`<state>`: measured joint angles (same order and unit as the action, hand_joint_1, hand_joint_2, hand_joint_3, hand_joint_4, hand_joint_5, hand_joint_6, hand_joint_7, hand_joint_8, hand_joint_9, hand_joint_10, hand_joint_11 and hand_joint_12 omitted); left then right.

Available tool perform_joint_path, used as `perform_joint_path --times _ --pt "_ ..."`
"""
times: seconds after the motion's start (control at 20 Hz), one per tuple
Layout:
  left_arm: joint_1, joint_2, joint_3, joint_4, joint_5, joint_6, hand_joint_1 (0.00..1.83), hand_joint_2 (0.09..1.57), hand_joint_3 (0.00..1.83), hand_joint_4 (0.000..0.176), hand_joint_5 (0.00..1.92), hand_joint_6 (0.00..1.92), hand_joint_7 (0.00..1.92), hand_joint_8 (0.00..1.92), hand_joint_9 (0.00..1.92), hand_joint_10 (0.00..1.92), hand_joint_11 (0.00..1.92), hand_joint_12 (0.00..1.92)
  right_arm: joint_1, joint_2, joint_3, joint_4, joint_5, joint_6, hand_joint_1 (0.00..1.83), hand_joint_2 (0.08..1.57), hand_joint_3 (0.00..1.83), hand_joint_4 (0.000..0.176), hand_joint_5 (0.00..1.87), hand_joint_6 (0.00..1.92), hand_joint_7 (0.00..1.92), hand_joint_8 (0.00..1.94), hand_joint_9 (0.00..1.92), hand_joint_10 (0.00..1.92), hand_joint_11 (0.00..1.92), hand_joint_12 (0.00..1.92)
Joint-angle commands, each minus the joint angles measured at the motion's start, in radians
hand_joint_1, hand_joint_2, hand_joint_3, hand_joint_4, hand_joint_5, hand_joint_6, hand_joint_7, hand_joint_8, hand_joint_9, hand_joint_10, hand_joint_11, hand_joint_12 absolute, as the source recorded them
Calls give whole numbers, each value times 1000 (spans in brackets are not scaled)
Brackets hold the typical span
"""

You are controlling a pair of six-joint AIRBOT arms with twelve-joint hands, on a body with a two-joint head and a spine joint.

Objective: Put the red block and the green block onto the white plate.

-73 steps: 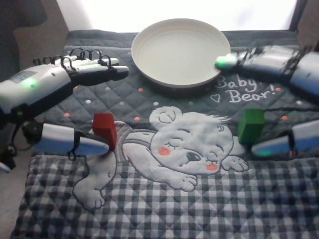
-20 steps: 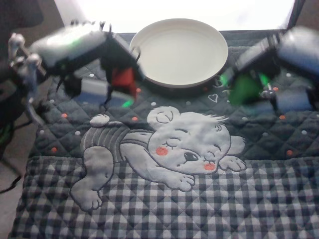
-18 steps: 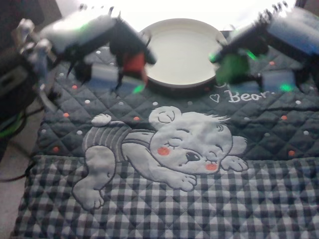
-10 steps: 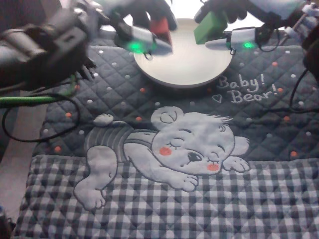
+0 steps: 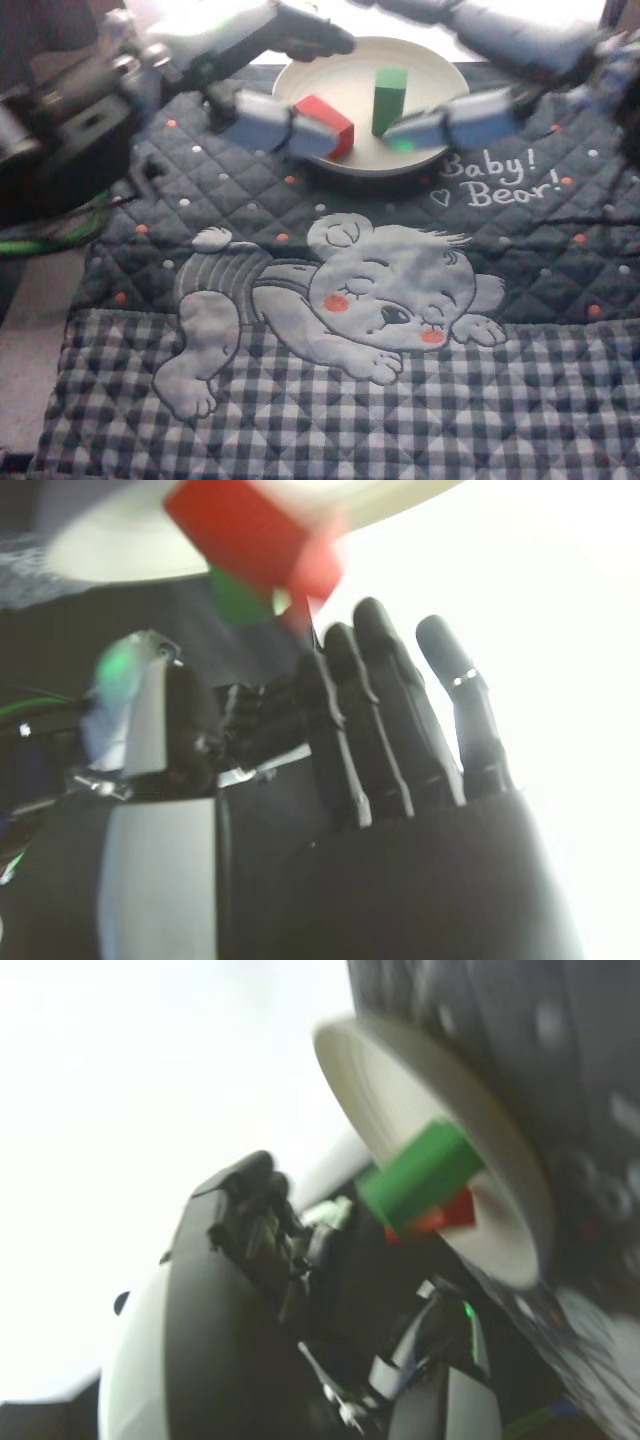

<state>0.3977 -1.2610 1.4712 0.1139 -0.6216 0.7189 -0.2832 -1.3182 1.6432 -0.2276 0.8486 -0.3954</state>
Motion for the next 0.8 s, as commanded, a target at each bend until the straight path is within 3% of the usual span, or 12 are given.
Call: perform_joint_path --times 0.0,0.05,0.1,0.15,0.2,0.25,0.3,0.35,0.45,0.5,0.6,0.75 --pt "13 48 -35 -9 -205 -26 940 941 0 0 470 0 518 0 574 4 133 1318 10 61 -35 37 197 0 720 893 1 77 157 0 223 0 159 0 0 363" --pt "34 86 -74 -10 -250 -36 932 941 0 0 463 0 515 0 576 3 172 1269 -3 98 -77 34 221 0 765 876 0 99 180 5 221 0 168 1 0 393" --pt "73 137 -124 -14 -311 -48 935 948 1 0 446 2 514 0 584 4 163 1299 -46 148 -129 41 282 0 735 869 0 92 192 4 252 5 213 11 0 521" --pt "116 182 -171 -29 -373 -56 940 946 0 0 429 4 495 4 579 1 93 1403 -100 199 -182 57 342 0 698 861 0 102 199 3 275 6 230 11 0 504" --pt "174 231 -218 -44 -440 -77 956 955 2 0 398 0 473 0 552 0 28 1424 -181 247 -231 87 415 0 722 907 7 105 187 6 256 9 225 5 0 413" --pt "230 269 -251 -57 -497 -108 967 962 2 0 380 1 455 1 535 1 12 1369 -249 282 -272 117 477 0 766 904 2 118 170 3 231 4 231 5 0 492" --pt "278 297 -279 -69 -542 -130 931 937 0 0 380 1 453 1 541 4 39 1335 -311 308 -308 141 522 0 847 907 1 135 145 1 272 11 229 2 0 407" --pt "357 346 -334 -93 -612 -137 962 944 1 0 383 2 455 2 543 5 36 1321 -399 342 -359 173 592 0 850 882 0 151 164 6 308 12 265 11 0 415" --pt "474 400 -406 -151 -731 -128 947 944 1 0 380 1 426 0 470 2 5 1198 -531 375 -422 223 671 0 735 861 0 164 202 5 345 6 304 8 0 506" --pt "532 418 -437 -182 -789 -123 928 914 0 0 383 2 410 0 461 3 40 1200 -598 382 -448 253 700 0 668 918 8 148 133 0 179 0 175 10 0 223" --pt "626 437 -484 -237 -875 -113 962 915 0 0 340 0 337 0 373 0 1 1127 -696 383 -481 318 754 0 657 908 2 134 109 1 181 1 155 3 0 202" --pt "693 428 -505 -311 -971 -106 908 892 0 0 306 4 319 9 347 11 0 1135 -738 369 -489 365 777 5 616 895 0 108 172 10 239 12 181 10 0 59"
